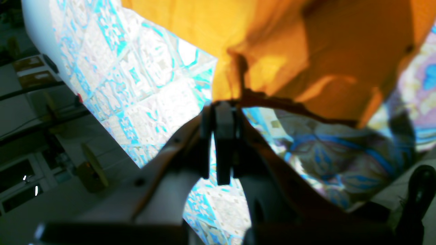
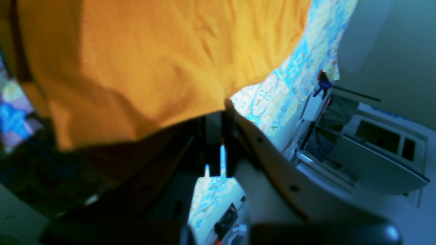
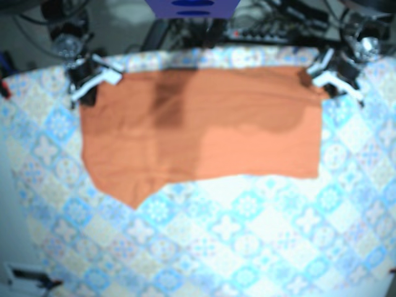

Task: Fold the T-shirt properly
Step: 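Lower the held shoulder edge back onto the table with both grippers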

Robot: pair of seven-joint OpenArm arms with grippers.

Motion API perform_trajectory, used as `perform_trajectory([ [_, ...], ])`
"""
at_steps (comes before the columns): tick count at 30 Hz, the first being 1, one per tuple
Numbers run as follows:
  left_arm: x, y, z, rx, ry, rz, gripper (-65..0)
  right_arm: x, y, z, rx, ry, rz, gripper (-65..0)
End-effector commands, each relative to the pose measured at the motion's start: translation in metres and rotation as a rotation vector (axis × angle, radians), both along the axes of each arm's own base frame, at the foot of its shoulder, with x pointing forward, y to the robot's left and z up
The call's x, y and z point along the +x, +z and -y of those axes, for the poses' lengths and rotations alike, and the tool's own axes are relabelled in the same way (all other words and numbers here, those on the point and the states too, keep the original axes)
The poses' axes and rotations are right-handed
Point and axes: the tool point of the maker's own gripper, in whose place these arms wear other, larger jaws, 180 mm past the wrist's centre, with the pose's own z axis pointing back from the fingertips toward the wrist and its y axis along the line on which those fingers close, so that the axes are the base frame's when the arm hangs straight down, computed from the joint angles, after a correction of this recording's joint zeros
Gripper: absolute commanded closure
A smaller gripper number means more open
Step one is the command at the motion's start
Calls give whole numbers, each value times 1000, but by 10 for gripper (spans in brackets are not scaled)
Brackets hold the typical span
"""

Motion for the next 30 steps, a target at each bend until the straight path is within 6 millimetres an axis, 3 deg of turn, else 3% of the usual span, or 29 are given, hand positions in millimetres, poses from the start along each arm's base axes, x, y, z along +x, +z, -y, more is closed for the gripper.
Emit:
perform_trajectory([
  [1,11,10,-7,22,-3,39,0,8,8,3,-7,2,34,0],
  [12,37,20,-12,27,12,101,0,22,6,4,-7,1,46,0],
  [30,34,17,-9,21,10,90,0,25,11,14,-15,-19,60,0],
])
